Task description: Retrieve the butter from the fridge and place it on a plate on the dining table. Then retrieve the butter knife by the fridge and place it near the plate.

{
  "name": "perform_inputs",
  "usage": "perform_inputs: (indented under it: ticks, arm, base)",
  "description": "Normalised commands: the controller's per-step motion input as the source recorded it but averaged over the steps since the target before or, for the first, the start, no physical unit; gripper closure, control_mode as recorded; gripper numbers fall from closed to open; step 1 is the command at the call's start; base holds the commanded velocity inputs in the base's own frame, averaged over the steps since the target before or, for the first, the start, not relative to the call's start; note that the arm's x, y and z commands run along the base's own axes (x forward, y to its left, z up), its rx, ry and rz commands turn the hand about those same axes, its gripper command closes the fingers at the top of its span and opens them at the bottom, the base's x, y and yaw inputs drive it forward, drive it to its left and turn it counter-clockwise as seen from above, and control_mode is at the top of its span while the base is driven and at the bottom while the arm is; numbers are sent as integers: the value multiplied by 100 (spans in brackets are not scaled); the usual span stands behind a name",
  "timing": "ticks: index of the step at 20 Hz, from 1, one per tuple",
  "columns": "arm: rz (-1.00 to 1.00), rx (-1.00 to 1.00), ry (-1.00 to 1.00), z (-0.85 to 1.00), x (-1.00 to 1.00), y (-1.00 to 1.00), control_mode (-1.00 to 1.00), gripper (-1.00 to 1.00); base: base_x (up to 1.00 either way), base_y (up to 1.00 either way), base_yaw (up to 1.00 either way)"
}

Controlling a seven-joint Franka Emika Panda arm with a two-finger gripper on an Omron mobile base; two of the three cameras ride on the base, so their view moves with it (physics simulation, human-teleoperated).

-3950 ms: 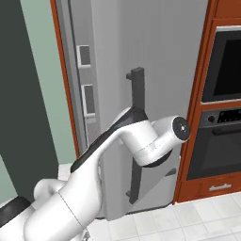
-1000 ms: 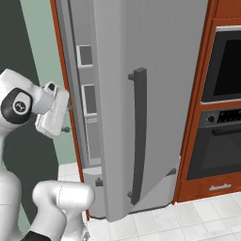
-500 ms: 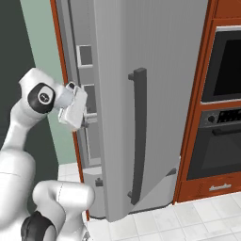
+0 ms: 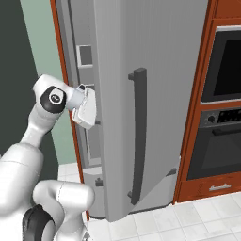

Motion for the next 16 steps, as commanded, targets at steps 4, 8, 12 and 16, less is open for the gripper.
perform_inputs:
  ticks: [4, 8, 12, 16]
  arm:
    - [-11, -24, 0, 0, 3, -30, -100, -100]
    - [-12, -22, 1, 0, 3, -32, -100, -100]
    - [-16, -15, 2, 1, -6, -63, -100, -100]
    - [-15, -6, 4, 10, -33, -97, -100, -100]
  base:
    - [0, 0, 0]
    - [0, 0, 0]
    - [0, 0, 0]
    - [0, 0, 0]
